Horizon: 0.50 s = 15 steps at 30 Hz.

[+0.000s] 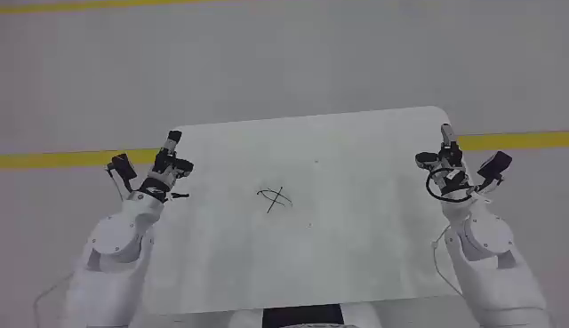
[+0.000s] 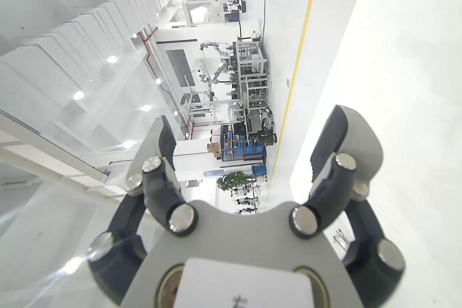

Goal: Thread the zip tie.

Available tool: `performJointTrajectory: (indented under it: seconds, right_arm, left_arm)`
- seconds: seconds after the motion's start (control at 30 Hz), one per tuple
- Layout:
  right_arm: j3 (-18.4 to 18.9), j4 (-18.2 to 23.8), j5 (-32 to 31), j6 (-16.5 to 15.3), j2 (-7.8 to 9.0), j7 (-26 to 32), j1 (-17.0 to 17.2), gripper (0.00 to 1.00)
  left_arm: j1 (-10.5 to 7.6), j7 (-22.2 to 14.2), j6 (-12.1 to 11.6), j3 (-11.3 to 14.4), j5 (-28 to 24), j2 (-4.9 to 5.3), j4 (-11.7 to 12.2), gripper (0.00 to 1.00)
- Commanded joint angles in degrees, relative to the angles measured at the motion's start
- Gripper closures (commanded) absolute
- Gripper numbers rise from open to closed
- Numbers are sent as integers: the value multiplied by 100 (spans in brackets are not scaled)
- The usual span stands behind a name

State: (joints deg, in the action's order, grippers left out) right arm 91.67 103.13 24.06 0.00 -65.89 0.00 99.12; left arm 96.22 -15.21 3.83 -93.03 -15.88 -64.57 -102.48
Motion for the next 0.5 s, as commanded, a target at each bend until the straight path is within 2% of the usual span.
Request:
performJointTrajectory:
  seconds: [0.0,0.03,0.1,0.23,0.33,0.37,0.4,0.47]
  right_arm:
    - [0,0,0,0,0,0,0,0]
    - [0,0,0,0,0,0,0,0]
    - [0,0,0,0,0,0,0,0]
    - [0,0,0,0,0,0,0,0]
    - [0,0,0,0,0,0,0,0]
    - [0,0,0,0,0,0,0,0]
    - [0,0,0,0,0,0,0,0]
    - [0,0,0,0,0,0,0,0]
  left_arm:
    - [0,0,0,0,0,0,0,22]
    - [0,0,0,0,0,0,0,0]
    - [-20,-24,-16,19,21,0,-19,0]
    - [-80,-354,-82,80,116,14,-89,0]
    - [-94,-773,204,124,297,47,-222,0]
    - [-117,-1150,329,164,374,72,-290,0]
    - [-154,-1210,234,109,420,83,-295,0]
    - [-154,-1208,202,99,438,85,-283,0]
